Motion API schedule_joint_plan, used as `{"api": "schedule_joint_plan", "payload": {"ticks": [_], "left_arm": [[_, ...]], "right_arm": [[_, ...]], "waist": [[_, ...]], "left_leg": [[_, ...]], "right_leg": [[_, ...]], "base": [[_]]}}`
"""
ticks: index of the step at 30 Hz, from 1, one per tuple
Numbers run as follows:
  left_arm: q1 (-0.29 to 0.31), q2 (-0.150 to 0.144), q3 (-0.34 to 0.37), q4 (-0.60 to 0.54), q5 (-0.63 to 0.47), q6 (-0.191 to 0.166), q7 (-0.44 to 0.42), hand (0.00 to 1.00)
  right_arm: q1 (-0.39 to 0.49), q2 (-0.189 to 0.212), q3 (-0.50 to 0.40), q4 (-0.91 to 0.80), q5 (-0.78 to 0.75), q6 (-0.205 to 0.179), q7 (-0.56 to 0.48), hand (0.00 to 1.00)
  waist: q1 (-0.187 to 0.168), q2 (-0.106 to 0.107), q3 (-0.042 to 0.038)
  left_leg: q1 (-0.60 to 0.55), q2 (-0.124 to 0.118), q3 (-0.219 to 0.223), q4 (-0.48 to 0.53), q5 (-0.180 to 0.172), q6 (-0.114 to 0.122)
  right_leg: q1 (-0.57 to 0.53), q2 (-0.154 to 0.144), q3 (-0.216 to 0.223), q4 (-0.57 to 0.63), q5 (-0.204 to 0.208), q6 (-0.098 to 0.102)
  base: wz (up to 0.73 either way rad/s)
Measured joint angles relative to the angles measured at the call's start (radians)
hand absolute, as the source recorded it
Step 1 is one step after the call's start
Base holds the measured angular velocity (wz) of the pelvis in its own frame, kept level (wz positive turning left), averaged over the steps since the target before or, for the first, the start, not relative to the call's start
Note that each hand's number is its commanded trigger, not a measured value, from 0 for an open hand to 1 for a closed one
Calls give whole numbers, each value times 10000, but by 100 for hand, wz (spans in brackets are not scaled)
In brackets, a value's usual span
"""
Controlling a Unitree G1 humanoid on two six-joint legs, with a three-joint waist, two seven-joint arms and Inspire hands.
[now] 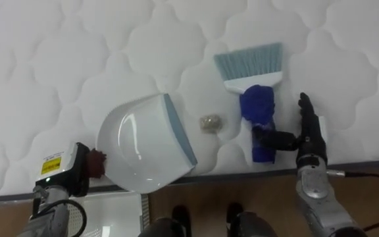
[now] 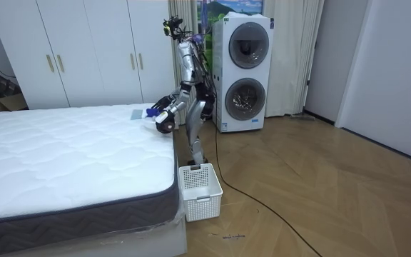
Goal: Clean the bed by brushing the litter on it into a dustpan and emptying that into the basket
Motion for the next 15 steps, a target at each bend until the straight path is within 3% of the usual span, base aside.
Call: {"api": "schedule_joint_plan", "payload": {"ticks": [5, 10, 15], "left_arm": [[-185, -56, -1, 10, 8, 88, -4, 100], [-369, -93, -4, 417, -39, 253, 10, 100], [-607, -104, -4, 534, -46, 250, 20, 100]], "right_arm": [[-40, -23, 44, 272, -382, 20, -196, 0], [-359, -7, 75, 614, -760, 118, -424, 0], [-589, -16, 96, 726, -735, 212, -447, 0]], "waist": [[248, 72, 28], [367, 258, 131], [468, 257, 131]], "left_leg": [[24, 82, -54, 18, -7, -9], [2, 162, -72, 67, -10, -19], [-44, 146, -40, 73, 30, -72]], "right_leg": [[145, 90, -72, -205, 102, -2], [170, 60, -326, -245, 201, -64], [31, 33, -276, -111, 181, -99]], "base": [[0], [-3], [-3]]}}
